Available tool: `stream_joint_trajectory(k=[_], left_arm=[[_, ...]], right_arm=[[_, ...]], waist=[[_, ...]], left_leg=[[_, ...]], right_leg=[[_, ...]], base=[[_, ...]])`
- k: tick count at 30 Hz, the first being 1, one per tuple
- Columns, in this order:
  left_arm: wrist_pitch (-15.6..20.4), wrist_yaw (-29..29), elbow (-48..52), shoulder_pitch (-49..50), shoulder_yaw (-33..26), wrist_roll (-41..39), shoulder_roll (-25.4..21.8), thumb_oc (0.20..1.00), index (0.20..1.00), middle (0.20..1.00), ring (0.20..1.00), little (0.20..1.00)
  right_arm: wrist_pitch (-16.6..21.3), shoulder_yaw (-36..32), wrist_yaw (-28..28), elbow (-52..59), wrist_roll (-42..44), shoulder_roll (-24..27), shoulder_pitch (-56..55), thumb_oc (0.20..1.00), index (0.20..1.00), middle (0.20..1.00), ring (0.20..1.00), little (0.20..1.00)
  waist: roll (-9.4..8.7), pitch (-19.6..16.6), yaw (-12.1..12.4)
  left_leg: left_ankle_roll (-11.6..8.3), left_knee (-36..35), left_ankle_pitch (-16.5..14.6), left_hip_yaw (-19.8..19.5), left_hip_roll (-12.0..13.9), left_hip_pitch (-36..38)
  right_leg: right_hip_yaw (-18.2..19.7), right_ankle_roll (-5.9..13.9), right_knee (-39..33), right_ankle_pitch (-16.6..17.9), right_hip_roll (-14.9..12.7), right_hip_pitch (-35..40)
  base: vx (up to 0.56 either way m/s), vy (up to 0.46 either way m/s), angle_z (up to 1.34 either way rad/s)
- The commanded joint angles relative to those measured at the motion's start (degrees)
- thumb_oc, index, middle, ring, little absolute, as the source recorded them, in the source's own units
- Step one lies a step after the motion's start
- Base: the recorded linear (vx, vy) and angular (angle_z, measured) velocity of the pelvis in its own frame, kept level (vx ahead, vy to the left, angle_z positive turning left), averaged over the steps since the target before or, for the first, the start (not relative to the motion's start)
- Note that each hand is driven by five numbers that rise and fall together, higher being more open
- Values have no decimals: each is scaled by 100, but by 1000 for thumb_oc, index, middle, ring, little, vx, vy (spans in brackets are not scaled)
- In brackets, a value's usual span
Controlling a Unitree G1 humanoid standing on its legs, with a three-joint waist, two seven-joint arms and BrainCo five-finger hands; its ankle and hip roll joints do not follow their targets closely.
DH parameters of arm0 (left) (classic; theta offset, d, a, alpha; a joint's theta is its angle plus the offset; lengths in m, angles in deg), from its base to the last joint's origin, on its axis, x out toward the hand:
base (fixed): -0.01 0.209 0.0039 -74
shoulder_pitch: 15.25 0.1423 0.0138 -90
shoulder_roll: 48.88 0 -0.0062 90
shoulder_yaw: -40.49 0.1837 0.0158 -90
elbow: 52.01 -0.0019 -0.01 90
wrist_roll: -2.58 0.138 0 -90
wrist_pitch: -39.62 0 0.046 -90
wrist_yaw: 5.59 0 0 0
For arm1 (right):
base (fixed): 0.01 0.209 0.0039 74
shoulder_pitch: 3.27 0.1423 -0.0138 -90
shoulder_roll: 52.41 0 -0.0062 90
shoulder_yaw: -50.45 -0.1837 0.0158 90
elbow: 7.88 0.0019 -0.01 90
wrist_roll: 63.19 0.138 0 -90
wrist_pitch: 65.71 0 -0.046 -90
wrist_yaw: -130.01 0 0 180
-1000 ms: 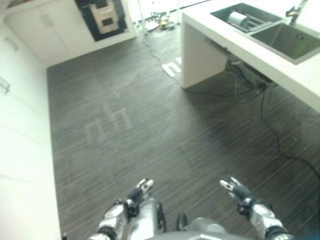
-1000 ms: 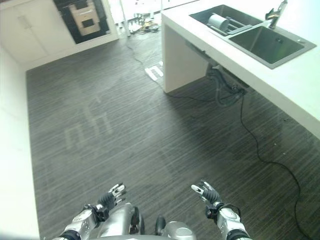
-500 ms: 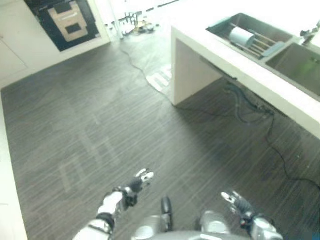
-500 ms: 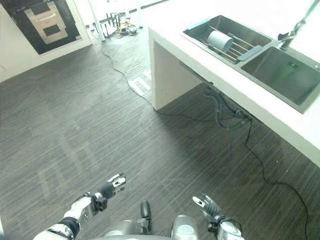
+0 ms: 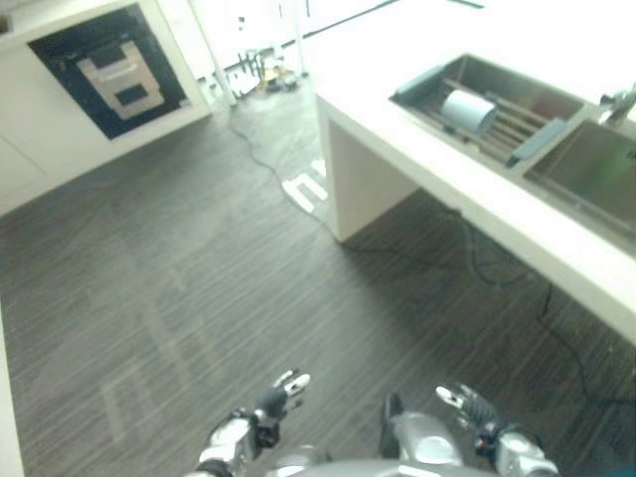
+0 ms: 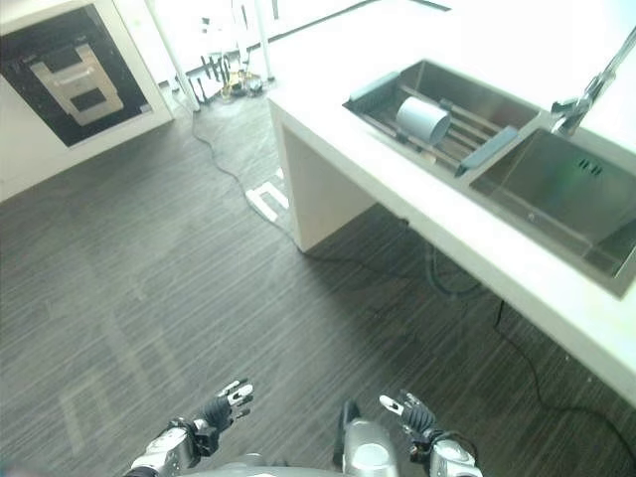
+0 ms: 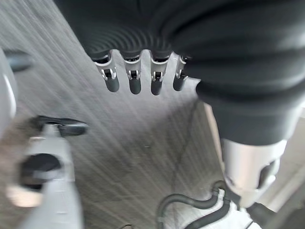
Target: Place the dishes in the dishwasher.
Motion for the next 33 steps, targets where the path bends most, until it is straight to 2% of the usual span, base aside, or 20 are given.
stream_joint_trajectory(k=[1,2,3,6,8,11,13,15,16,18,20,21,22,23,24,25,27,28,30,33], left_arm=[[108,-19,285,-436,30,-205,-82,1000,1000,1000,1000,1000],[46,-2,327,-435,-18,-205,-85,1000,1000,1000,1000,1000],[52,-46,316,-443,-40,-153,-82,1000,1000,1000,1000,1000],[106,-139,261,-430,-35,-139,-103,1000,1000,1000,1000,1000],[169,-198,137,-386,-88,-224,-99,1000,1000,1000,1000,1000],[199,-275,85,-342,-223,-167,-112,1000,1000,1000,1000,1000],[233,-378,69,-295,-293,-123,-161,1000,1000,1000,1000,1000],[279,-424,15,-299,-287,-83,-170,1000,1000,1000,1000,1000],[310,-421,-49,-398,-173,202,-183,1000,1000,1000,1000,1000],[292,-166,-1,-464,-37,255,-214,1000,1000,1000,1000,1000],[279,75,-32,-489,-59,267,-279,1000,1000,1000,1000,1000],[311,208,-90,-500,-126,250,-323,1000,1000,1000,1000,1000],[320,308,-114,-459,-273,170,-381,1000,1000,1000,1000,1000],[321,379,-84,-424,-386,82,-406,1000,1000,1000,1000,1000],[317,415,-68,-412,-439,38,-432,1000,1000,1000,1000,1000],[276,412,-22,-378,-522,-1,-471,1000,1000,1000,1000,1000],[231,418,-5,-329,-633,-120,-481,1000,1000,1000,1000,1000],[320,378,-50,-296,-681,-141,-470,1000,1000,1000,1000,1000],[299,346,-51,-261,-675,-244,-458,1000,1000,1000,1000,1000],[213,352,-108,-230,-623,-309,-416,1000,1000,1000,1000,1000]], right_arm=[[-178,101,183,-87,-152,184,55,1000,1000,1000,1000,1000],[-261,86,242,-104,-149,204,21,1000,1000,1000,1000,1000],[-315,61,262,-168,-165,232,27,1000,1000,1000,1000,1000],[-416,1,338,-265,-231,277,3,1000,1000,1000,1000,1000],[-417,6,344,-429,-161,303,-44,1000,1000,1000,1000,1000],[-420,-88,279,-531,-182,336,-105,1000,1000,1000,1000,1000],[-418,-200,267,-603,-184,378,-160,1000,1000,1000,1000,1000],[-440,-287,287,-613,-183,384,-182,1000,1000,1000,1000,1000],[-538,-460,112,-635,-332,391,-277,1000,1000,1000,1000,1000],[-572,-441,73,-566,-574,323,-360,1000,1000,1000,1000,1000],[-656,-469,91,-606,-460,295,-368,1000,1000,1000,1000,1000],[-689,-488,80,-650,-508,291,-339,1000,1000,1000,1000,1000],[-674,-487,54,-669,-822,292,-299,1000,1000,1000,1000,1000],[-614,-471,50,-657,-1097,282,-275,1000,1000,1000,1000,1000],[-614,-438,65,-661,-1169,278,-253,1000,1000,1000,1000,1000],[-664,-366,140,-687,-1003,243,-231,1000,1000,1000,1000,1000],[-675,-414,255,-714,-806,202,-221,1000,1000,1000,1000,1000],[-429,-392,300,-723,-1435,234,-208,1000,1000,1000,1000,1000],[-247,-312,331,-707,-1885,245,-224,1000,1000,1000,1000,1000],[-362,-295,343,-695,-1559,236,-282,1000,1000,1000,1000,1000]], waist=[[-146,98,-12],[-168,115,32],[-153,150,55],[-71,224,77],[12,252,199],[24,242,244],[52,231,242],[75,221,211],[86,195,124],[67,170,119],[36,159,183],[34,179,230],[60,224,304],[85,250,354],[89,283,377],[84,290,354],[66,306,305],[46,303,259],[41,291,167],[15,206,92]], left_leg=[[166,1155,-46,141,-190,-889],[195,1138,33,121,-161,-1196],[223,762,-31,183,-133,-1204],[24,-232,378,196,180,-1254],[-235,-1112,879,-263,470,-1434],[-320,-1437,1071,-525,693,-1460],[-346,-1493,1057,-709,815,-1390],[-327,-1515,968,-650,793,-1283],[-275,-1460,780,-521,653,-1165],[-126,-1444,546,-558,334,-1053],[20,-1425,400,-472,151,-1039],[108,-1470,318,-284,70,-965],[167,-1590,276,68,44,-827],[164,-1675,294,300,68,-770],[168,-1730,292,424,62,-720],[205,-1740,233,486,-30,-713],[219,-1788,194,613,-133,-647],[216,-1842,160,664,-197,-577],[239,-1884,111,673,-249,-516],[261,-1728,46,665,-218,-543]], right_leg=[[315,451,411,-528,-121,-59],[379,422,398,-566,-89,39],[414,434,392,-613,-64,108],[454,472,291,-737,12,337],[642,530,211,-882,79,579],[822,585,223,-987,32,690],[936,640,366,-1102,-70,672],[956,695,460,-1150,-127,647],[899,834,586,-1104,-349,570],[955,988,581,-943,-558,472],[841,1063,682,-840,-692,301],[572,1111,874,-717,-790,112],[147,1193,1176,-496,-936,-145],[-102,1210,1205,-412,-974,-211],[-212,1204,1147,-463,-930,-200],[-238,1173,1017,-432,-763,-317],[-328,1141,653,-339,-654,-421],[-373,1150,406,-212,-651,-506],[-231,1188,315,-92,-655,-649],[-62,1117,271,-170,-588,-552]], base=[[198,-171,-25],[215,-38,-37],[252,51,-52],[244,151,-63],[321,242,-60],[282,285,-73],[313,479,-84],[254,448,-49],[267,490,-5],[254,529,13],[78,347,-32],[32,421,-67],[0,384,-70],[-8,296,-117],[14,181,-143],[54,132,-145],[112,95,-63],[131,40,-24],[159,-47,-30],[209,-175,16]])
